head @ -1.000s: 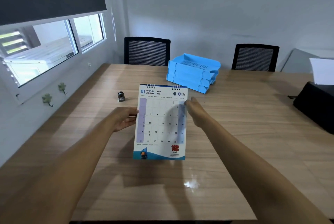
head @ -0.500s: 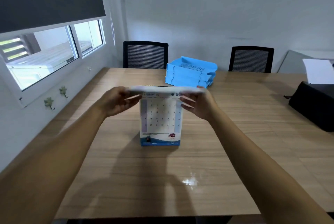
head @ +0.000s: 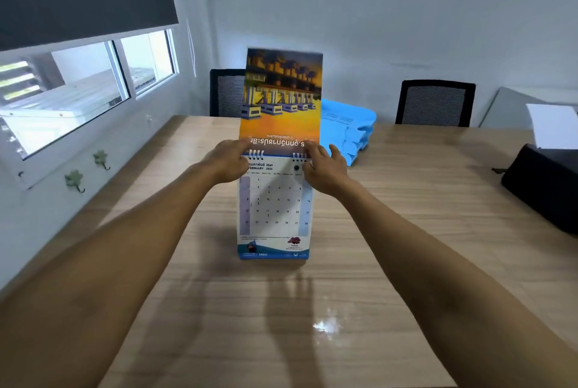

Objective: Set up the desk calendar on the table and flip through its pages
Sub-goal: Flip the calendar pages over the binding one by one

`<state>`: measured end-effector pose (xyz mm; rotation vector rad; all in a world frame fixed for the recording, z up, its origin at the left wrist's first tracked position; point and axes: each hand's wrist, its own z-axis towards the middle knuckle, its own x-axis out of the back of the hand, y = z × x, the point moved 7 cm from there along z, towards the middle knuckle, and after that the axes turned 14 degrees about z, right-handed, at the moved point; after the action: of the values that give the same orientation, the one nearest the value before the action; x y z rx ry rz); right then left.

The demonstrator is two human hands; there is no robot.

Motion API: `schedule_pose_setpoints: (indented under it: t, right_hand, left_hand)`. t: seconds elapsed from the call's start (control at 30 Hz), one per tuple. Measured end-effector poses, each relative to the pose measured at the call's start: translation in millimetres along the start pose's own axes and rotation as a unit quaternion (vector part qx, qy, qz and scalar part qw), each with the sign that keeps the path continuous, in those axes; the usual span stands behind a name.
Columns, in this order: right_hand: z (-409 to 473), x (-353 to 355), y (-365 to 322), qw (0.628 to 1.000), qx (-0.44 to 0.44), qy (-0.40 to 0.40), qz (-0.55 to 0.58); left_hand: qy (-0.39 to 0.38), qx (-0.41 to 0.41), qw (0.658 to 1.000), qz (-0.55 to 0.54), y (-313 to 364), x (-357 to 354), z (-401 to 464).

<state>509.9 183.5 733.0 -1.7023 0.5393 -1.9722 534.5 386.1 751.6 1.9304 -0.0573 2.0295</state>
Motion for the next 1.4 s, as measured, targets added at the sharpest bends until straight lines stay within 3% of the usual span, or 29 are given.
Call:
schedule_pose_setpoints:
  t: [0.1, 0.2, 0.27, 0.33, 0.43, 0.53, 0.73, 0.9, 1.0, 1.1, 1.23, 1.33, 1.37, 1.4]
  right_hand:
    - [6.7, -8.9, 12.8, 1.0, -0.009, -0.008, 0.019]
    - [0.4, -13.1, 22.8, 0.989, -0.034, 0.052, 0.133]
    - [-12.9, -22.7, 34.3, 0.96, -0.083, 0.08, 0.254]
    - [-26.4, -45.3, 46.7, 0.919, -0.158, 0.051, 0.357]
    - [-38.7, -74.9, 51.8, 0.856, -0.235, -0.023, 0.459]
    - [-43.0, -84.6, 44.8, 0.834, -0.246, -0.034, 0.493]
    - [-46.0, -85.9, 44.8, 0.845, -0.241, -0.033, 0.476]
    - [-58.7, -69.9, 34.1, 0.875, -0.234, -0.013, 0.423]
    - [-62.7, -48.7, 37.7, 0.895, -0.216, 0.052, 0.388]
    - [-60.7, -22.9, 44.6, 0.889, -0.213, 0.114, 0.388]
    - [-60.0, -0.8, 37.7, 0.806, -0.238, 0.057, 0.539]
    - [-48.0, 11.1, 18.4, 0.69, -0.187, 0.008, 0.699]
    - [-42.9, 14.0, 13.3, 0.677, -0.178, 0.01, 0.714]
    - [-38.5, 16.7, 7.3, 0.691, -0.166, 0.014, 0.704]
  left_hand:
    - [-0.024, 0.013, 0.999, -0.035, -5.3, -10.3, -1.5]
    - [0.029, 0.076, 0.986, -0.147, -11.6, -17.4, -15.3]
    - [0.034, 0.147, 0.964, -0.218, -23.5, -34.0, -28.0]
    - [-0.012, 0.192, 0.945, -0.265, -31.9, -59.1, -38.8]
    - [-0.086, 0.167, 0.926, -0.327, -16.5, -82.2, -51.7]
    - [-0.102, 0.141, 0.916, -0.362, -0.6, -88.1, -56.8]
    - [-0.126, 0.154, 0.902, -0.383, -15.5, -100.0, -53.8]
    - [-0.141, 0.178, 0.916, -0.33, -17.0, -97.1, -53.3]
    - [-0.098, 0.182, 0.938, -0.28, -16.6, -70.5, -56.0]
    - [-0.046, 0.197, 0.94, -0.275, -29.6, -44.0, -53.4]
    - [-0.084, 0.199, 0.883, -0.417, -27.6, -21.1, -56.8]
    - [-0.092, 0.157, 0.79, -0.585, -21.4, -4.3, -50.1]
    - [-0.082, 0.15, 0.769, -0.615, -21.1, -1.4, -45.2]
    - [-0.072, 0.138, 0.768, -0.621, -16.0, 2.5, -42.7]
